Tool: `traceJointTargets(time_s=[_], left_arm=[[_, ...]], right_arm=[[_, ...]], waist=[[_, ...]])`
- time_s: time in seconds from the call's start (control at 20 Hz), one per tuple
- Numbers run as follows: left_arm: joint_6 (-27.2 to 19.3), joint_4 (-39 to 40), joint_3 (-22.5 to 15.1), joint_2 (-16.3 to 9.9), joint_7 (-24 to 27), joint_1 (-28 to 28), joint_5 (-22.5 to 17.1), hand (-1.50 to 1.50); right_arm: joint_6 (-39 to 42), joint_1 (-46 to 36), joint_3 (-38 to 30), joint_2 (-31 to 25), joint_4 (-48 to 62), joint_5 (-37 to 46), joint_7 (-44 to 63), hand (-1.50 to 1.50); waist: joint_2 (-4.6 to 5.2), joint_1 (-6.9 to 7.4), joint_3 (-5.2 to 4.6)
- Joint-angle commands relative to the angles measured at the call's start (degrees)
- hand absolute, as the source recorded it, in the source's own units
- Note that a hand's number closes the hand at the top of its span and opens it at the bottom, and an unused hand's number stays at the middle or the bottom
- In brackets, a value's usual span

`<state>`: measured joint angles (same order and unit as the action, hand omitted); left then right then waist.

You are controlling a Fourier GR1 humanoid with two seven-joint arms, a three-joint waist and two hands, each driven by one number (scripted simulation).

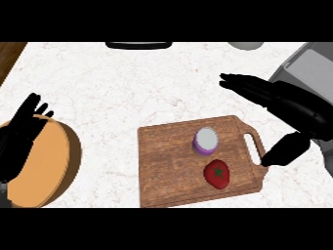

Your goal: Pick the can from the cutting board and place it in the cardboard box

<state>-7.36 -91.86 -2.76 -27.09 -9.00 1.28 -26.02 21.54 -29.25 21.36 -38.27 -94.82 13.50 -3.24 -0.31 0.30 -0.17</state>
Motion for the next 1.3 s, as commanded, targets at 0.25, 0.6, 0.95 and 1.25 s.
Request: traceJointTargets(time_s=[0.25, 0.6, 0.95, 1.25], left_arm=[[0.4, -2.3, 2.2, -0.1, -3.0, 0.3, -0.2, 0.00], [1.0, -0.4, 2.1, 3.5, -1.6, 0.1, 2.9, 0.00], [4.1, -1.6, 7.0, 2.0, -4.6, 0.6, 2.4, 0.00], [4.1, -4.1, 6.3, 5.8, -4.6, -1.6, 5.4, 0.00]], right_arm=[[13.3, -5.2, 6.1, 6.0, -4.8, 1.3, 23.5, -1.50], [16.7, -2.5, 6.4, 12.2, -2.4, 5.7, 28.7, -1.50], [22.0, -2.3, 3.2, 14.1, 1.0, 10.1, 25.2, -1.50], [21.6, -0.1, 2.3, 16.7, 2.5, 16.4, 19.4, -1.50]], waist=[[0.10, -0.17, 0.12], [0.27, -0.22, 0.16], [0.30, -0.01, 0.18], [0.29, -0.04, 0.18]])
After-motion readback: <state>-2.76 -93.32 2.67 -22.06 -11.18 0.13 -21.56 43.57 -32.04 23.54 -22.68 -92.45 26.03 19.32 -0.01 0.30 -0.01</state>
